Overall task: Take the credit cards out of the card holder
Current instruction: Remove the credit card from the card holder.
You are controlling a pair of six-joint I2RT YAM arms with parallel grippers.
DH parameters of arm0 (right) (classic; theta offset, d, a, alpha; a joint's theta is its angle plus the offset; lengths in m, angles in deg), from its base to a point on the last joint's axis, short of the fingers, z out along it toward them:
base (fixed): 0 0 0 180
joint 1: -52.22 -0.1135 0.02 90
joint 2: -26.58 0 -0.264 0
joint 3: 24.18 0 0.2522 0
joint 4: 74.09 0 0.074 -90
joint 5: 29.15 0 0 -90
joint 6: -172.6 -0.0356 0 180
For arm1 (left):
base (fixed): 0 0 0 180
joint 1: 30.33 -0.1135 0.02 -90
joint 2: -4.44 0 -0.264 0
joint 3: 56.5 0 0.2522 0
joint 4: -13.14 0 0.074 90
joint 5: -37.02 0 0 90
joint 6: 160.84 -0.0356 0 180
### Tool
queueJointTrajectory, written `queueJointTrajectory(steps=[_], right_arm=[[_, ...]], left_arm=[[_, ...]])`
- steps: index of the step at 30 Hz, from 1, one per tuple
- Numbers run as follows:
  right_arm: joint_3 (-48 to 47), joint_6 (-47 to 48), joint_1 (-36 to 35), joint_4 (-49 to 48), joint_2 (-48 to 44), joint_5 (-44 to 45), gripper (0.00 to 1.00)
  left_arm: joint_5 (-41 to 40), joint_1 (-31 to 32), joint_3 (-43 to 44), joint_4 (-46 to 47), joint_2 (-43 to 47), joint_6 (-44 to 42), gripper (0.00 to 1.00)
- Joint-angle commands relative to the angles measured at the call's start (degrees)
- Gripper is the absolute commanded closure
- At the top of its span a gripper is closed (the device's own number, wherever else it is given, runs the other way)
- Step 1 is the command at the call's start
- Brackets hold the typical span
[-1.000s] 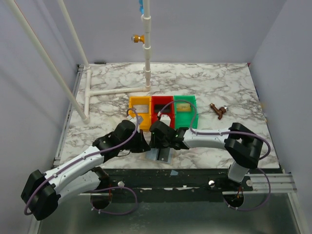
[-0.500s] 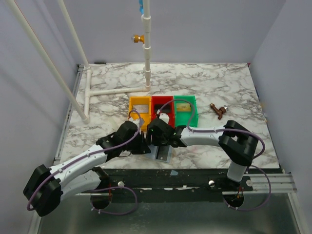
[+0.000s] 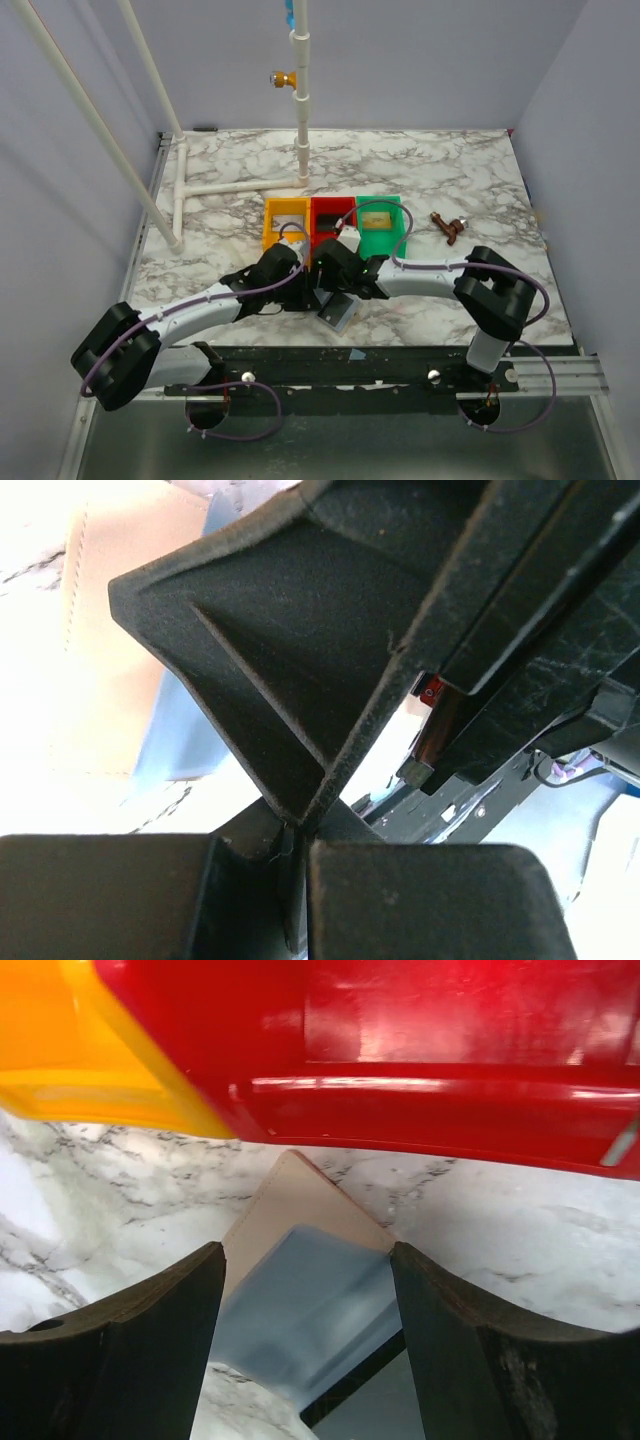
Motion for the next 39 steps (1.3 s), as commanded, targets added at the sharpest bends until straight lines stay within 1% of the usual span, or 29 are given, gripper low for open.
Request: queueJointTrajectory(steps=[1, 8, 13, 17, 19, 21, 22, 24, 26, 27, 28, 30, 33, 34, 35, 39], right_arm=[[1.52, -0.68, -2.34, 0.31, -6.35, -3.62, 0.26], [3.53, 0.73, -2.36, 3.51, -11.12, -3.88, 0.22], [3.9, 2.21, -2.35, 3.7, -13.35, -3.89, 0.2], [5.35, 1.54, -2.68, 5.01, -15.53, -5.01, 0.22], [6.75, 1.45, -3.48, 6.56, -17.2, -4.53, 0.27], [7.78, 1.3, -4.5, 8.12, -18.8, -4.74, 0.36], [8.22, 1.35, -5.25, 8.76, -19.47, -4.96, 0.39], [7.93, 1.2, -7.18, 10.49, -19.98, -4.29, 0.42], [6.58, 1.16, -9.44, 13.07, -19.9, -1.94, 0.48], [6.14, 1.34, -10.34, 14.04, -19.76, -1.43, 0.48], [5.77, 1.32, -10.79, 14.52, -19.47, -1.35, 0.49], [6.3, 0.52, -11.24, 14.94, -18.85, -1.59, 0.54], [8.28, -0.31, -11.2, 14.38, -18.05, -2.0, 0.68], [8.57, -1.34, -11.27, 14.91, -17.68, -1.37, 0.71], [8.98, -1.77, -11.26, 15.17, -17.24, -0.94, 0.74], [10.78, -2.2, -11.12, 14.25, -14.96, -0.78, 0.77]], left_arm=[[-5.67, -2.13, -1.12, 4.57, -5.27, -0.01, 0.99], [-6.0, -4.62, 1.05, 5.86, -7.42, -1.48, 0.99], [-5.59, -6.12, 4.78, 6.27, -12.85, -2.27, 0.99], [-5.38, -7.06, 6.24, 6.71, -16.1, -2.18, 0.99], [-5.39, -7.93, 6.17, 6.93, -16.94, -1.96, 1.0], [-4.98, -8.84, 6.25, 7.14, -17.7, -2.11, 0.99], [-4.82, -9.19, 6.38, 7.0, -18.13, -2.35, 0.99], [-4.99, -9.38, 6.65, 6.79, -18.72, -2.75, 0.99], [-4.95, -9.83, 6.96, 6.72, -19.57, -2.92, 0.99], [-4.8, -10.06, 6.93, 6.92, -20.0, -3.01, 0.99], [-4.49, -10.27, 6.96, 7.14, -20.22, -3.11, 0.99], [-4.33, -10.31, 7.17, 7.12, -20.26, -3.26, 0.99], [-4.18, -10.28, 7.2, 6.81, -19.68, -3.57, 0.99], [-4.07, -10.23, 7.04, 6.6, -19.2, -3.63, 0.99], [-4.07, -10.25, 6.82, 6.27, -18.73, -3.78, 0.99], [-3.89, -10.15, 5.17, 5.77, -16.53, -4.16, 0.99]])
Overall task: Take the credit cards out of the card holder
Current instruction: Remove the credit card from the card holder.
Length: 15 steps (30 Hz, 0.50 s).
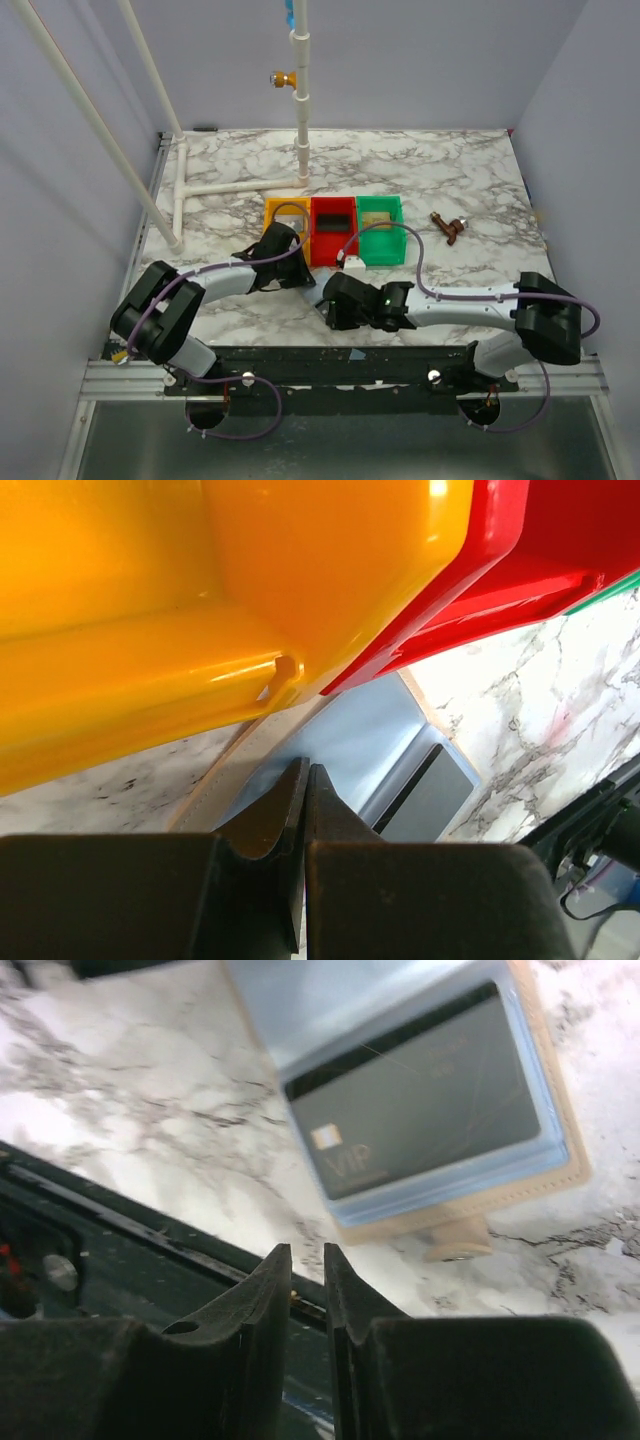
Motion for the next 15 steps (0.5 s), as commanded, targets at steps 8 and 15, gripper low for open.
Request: queueJointTrajectory(steps=[8, 15], right_arm=[[6.46, -3.45, 2.83, 1.47, 3.24, 1.59, 0.81], [9.18, -2.83, 8.79, 1.07, 1.32, 2.1, 0.82]], left_arm=[[-3.74, 1.11, -5.72, -1.88, 4.28, -1.62, 0.99], [-3.95, 3.99, -8.0, -1.44, 5.54, 0.07, 0.99]])
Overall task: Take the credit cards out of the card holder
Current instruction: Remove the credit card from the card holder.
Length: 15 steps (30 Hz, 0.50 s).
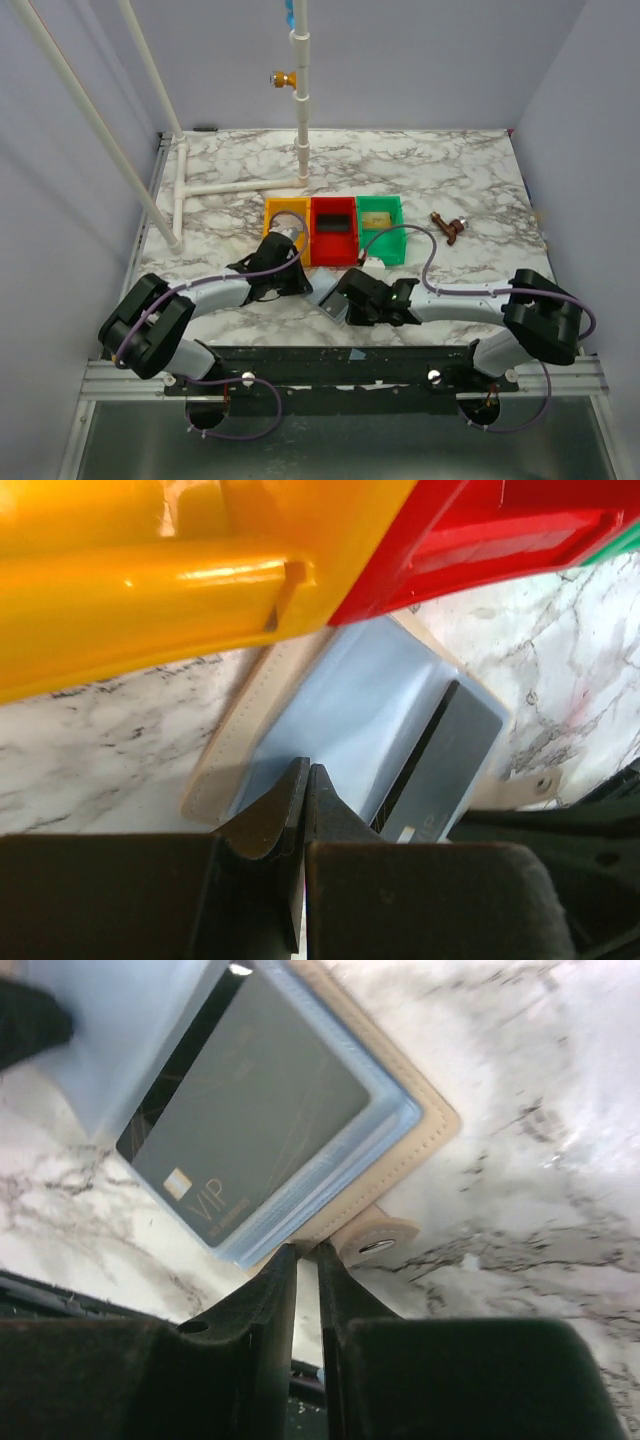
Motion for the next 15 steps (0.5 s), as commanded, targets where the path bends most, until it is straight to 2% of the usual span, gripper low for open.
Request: queueJointTrajectory(steps=[1, 9, 15], right_arm=[[2.51, 0.19, 3.49, 1.77, -0.78, 1.99, 0.82], [5.7, 2.05, 9.69, 2.23, -3.84, 1.82, 0.81], [3.2, 4.07, 10.98, 2.22, -4.37, 1.32, 0.81]], left_arm=[[-1.59, 2.45, -3.07, -3.2, 0.78, 0.83, 0.99], [-1.57, 6.36, -2.59, -5.31, 4.62, 2.8, 0.99], [-0.42, 6.46, 2.22, -6.3, 4.08, 2.2, 0.96]])
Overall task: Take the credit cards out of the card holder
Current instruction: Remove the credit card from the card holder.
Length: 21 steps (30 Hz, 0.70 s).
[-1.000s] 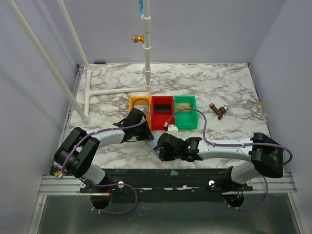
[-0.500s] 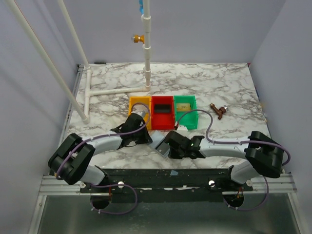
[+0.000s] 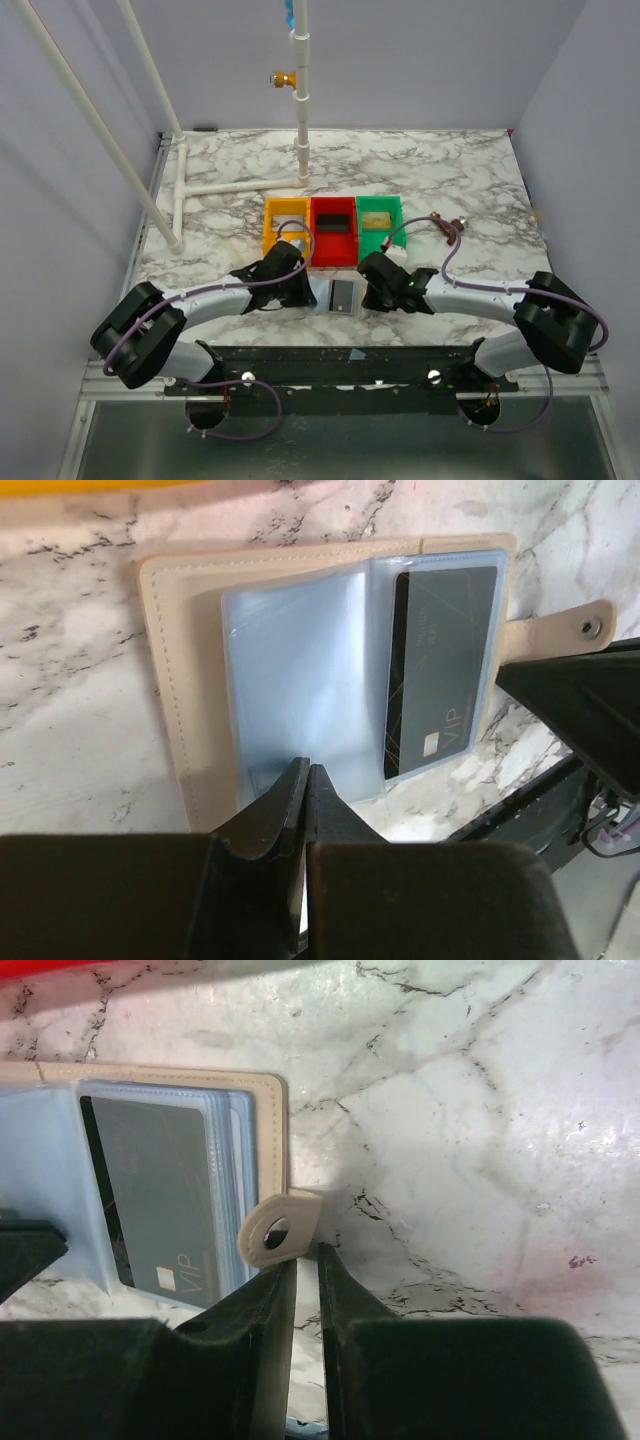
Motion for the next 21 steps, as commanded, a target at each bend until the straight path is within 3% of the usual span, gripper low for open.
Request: queueJointTrajectory(steps=[1, 14, 21], right_arm=[[-1.24, 2.74, 0.43, 2.65, -0.06, 1.02, 0.81], [-7.45, 4.4, -3.91, 3.35, -1.2, -1.39, 0.81], [-9.67, 4.17, -4.71, 3.06, 2.75, 0.33, 0.76]], left_arm=[[0.6, 0.17, 4.74, -2.33, -0.14, -0.18, 0.94], [6.16, -0.34, 8.28, 1.6, -6.19, 0.56, 0.86], [7.76, -0.71, 7.58, 1.84, -7.26, 0.36, 0.79]])
